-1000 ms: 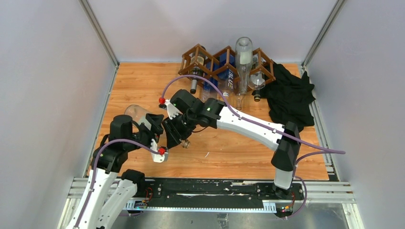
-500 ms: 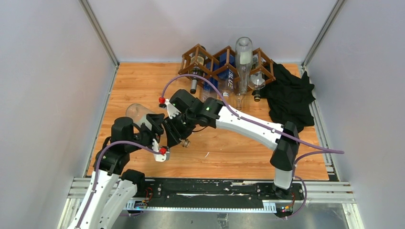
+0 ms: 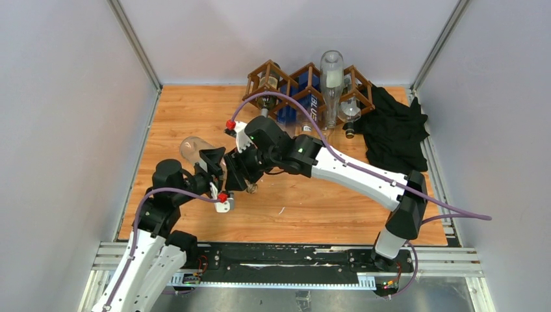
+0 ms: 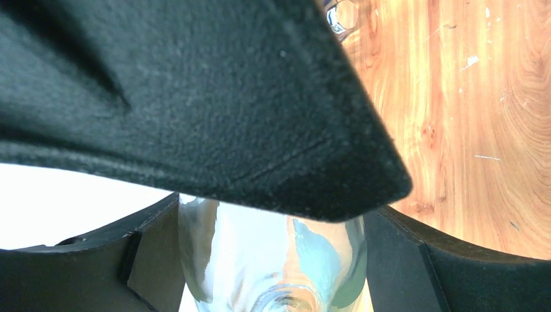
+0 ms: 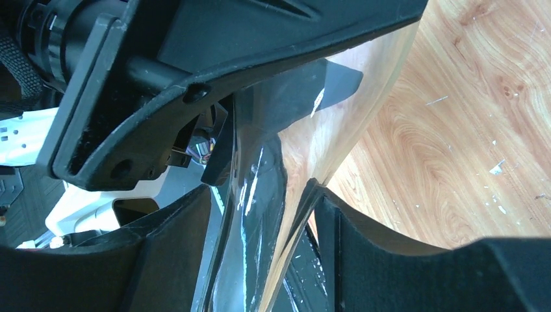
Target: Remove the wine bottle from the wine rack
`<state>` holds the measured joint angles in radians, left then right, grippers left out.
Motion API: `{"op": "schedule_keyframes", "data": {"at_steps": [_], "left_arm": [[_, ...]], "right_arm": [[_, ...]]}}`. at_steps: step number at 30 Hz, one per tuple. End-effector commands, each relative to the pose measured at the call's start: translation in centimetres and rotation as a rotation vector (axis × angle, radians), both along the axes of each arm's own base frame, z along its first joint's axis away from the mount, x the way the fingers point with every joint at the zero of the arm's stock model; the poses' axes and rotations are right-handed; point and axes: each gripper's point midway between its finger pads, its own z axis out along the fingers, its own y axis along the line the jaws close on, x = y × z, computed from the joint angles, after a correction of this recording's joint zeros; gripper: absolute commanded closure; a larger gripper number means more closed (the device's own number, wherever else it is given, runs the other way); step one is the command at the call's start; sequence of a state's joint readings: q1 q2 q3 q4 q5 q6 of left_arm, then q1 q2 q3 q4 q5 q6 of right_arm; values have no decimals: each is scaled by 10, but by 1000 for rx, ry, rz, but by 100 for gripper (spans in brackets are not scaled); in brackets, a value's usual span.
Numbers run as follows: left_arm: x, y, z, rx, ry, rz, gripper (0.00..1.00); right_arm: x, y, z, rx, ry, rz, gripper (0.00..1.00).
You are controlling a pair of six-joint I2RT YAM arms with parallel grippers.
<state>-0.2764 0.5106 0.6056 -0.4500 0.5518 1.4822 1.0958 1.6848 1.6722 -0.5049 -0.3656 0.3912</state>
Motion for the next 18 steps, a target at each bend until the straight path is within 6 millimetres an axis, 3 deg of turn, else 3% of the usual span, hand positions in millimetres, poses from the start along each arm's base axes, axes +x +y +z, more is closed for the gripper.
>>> {"op": "schedule_keyframes", "data": {"at_steps": [1, 5, 13, 18], "left_arm": [[6, -2, 51, -30, -241, -11, 100], [9, 0, 54, -14, -316, -2, 100], [15, 2, 65, 3, -452, 14, 100], [12, 2, 69, 6, -479, 7, 100]], "right_arm": [[4, -2, 16, 59, -45, 2, 36], [6, -8, 16, 54, -54, -6, 19], [12, -23, 22, 50, -96, -38, 6], [28, -37, 31, 49, -126, -101, 3]]}}
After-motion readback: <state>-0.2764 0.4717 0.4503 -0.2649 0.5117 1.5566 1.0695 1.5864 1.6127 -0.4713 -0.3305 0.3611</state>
